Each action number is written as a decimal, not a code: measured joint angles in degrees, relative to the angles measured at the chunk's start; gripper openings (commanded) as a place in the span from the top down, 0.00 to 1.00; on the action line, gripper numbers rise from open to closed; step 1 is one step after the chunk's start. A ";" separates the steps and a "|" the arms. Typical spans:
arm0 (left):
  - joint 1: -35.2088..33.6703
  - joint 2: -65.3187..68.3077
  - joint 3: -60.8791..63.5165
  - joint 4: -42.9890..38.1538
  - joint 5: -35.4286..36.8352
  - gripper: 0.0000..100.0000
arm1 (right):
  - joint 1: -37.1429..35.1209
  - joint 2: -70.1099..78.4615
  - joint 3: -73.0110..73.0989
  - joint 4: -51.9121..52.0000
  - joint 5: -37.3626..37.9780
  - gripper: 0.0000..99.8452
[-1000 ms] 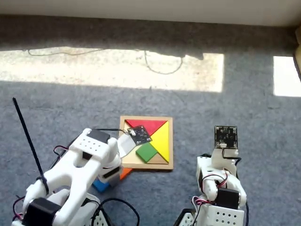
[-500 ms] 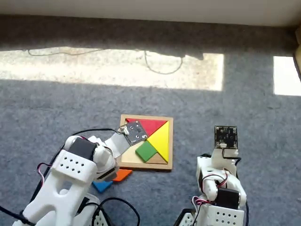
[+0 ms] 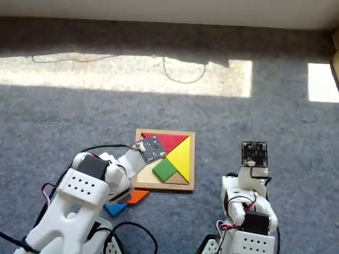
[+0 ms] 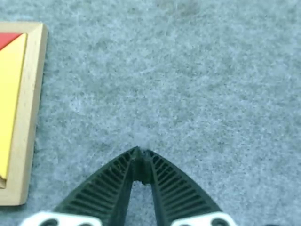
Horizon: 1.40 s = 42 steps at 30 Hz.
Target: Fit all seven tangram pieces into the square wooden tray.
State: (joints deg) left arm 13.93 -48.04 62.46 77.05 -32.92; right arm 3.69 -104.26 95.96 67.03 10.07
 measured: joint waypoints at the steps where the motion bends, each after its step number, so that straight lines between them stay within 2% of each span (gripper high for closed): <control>1: 0.00 0.00 0.00 0.00 -0.88 0.81 | 0.00 0.00 0.00 0.00 0.00 0.99; 12: 0.00 0.00 0.00 0.00 -7.21 0.81 | 0.00 0.00 0.00 0.00 0.00 0.99; 18: 0.00 0.00 0.00 -0.26 -7.38 0.81 | 0.00 0.00 0.00 0.00 0.00 0.99; 28: 0.00 0.00 2.81 -5.19 -7.38 0.80 | 0.00 0.00 0.00 0.00 0.00 0.99; 33: -0.09 0.00 3.25 -5.19 -8.44 0.70 | 0.00 0.00 0.00 0.00 0.00 0.99; 42: 0.00 0.00 3.25 -5.19 -7.21 0.69 | 0.00 0.00 0.00 0.00 0.00 0.99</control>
State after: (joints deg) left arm 13.93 -48.04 65.71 71.87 -40.13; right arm 3.69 -104.26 95.96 67.03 10.07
